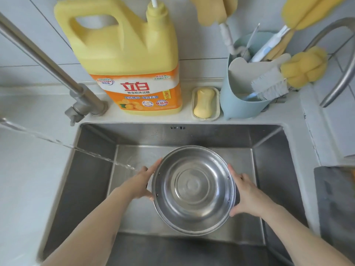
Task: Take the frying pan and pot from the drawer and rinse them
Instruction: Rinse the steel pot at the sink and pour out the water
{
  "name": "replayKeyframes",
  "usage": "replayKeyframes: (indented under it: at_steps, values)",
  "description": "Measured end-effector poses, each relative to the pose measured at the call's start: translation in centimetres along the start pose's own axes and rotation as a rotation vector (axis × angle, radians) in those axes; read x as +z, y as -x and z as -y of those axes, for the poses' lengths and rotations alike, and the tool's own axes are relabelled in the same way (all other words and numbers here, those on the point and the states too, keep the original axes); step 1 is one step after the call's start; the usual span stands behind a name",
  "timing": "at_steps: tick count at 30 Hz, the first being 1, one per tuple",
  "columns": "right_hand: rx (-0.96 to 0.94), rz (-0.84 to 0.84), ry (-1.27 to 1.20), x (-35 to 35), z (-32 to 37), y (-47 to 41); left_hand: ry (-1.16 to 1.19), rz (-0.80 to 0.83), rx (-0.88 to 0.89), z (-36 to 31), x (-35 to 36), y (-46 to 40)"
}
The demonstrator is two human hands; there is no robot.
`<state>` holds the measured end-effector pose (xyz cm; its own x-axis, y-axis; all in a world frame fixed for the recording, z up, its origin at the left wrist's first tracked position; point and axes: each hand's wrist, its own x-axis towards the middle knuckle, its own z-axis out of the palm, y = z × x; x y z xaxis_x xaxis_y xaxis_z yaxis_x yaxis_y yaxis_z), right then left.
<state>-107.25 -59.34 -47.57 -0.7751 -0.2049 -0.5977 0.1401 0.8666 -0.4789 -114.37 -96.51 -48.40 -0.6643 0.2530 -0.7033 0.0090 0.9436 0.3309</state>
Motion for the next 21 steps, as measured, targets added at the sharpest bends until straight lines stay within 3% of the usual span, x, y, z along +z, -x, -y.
replayKeyframes:
  at_steps: [5,7,9,13,19,21]
  values:
    - [0.019,0.024,-0.036,0.5,-1.0,-1.1,0.011,0.040,-0.012,-0.1,-0.2,-0.3]
    - [0.018,0.029,-0.055,0.6,-1.3,-1.3,0.020,-0.010,-0.031,0.0,0.0,0.2]
    - [0.007,0.033,-0.064,0.7,-1.5,-1.5,0.185,-0.108,-0.123,0.4,0.1,1.3]
    - [0.005,0.032,-0.068,0.8,-1.8,-1.6,0.531,-0.405,-0.348,2.3,-2.7,4.7]
    - [0.013,0.050,-0.069,0.8,-1.9,-1.5,1.017,-1.042,-0.293,2.2,-12.8,8.7]
    - [0.010,0.050,-0.059,0.7,-1.9,-1.5,1.162,-1.165,-0.238,0.4,-15.6,9.0]
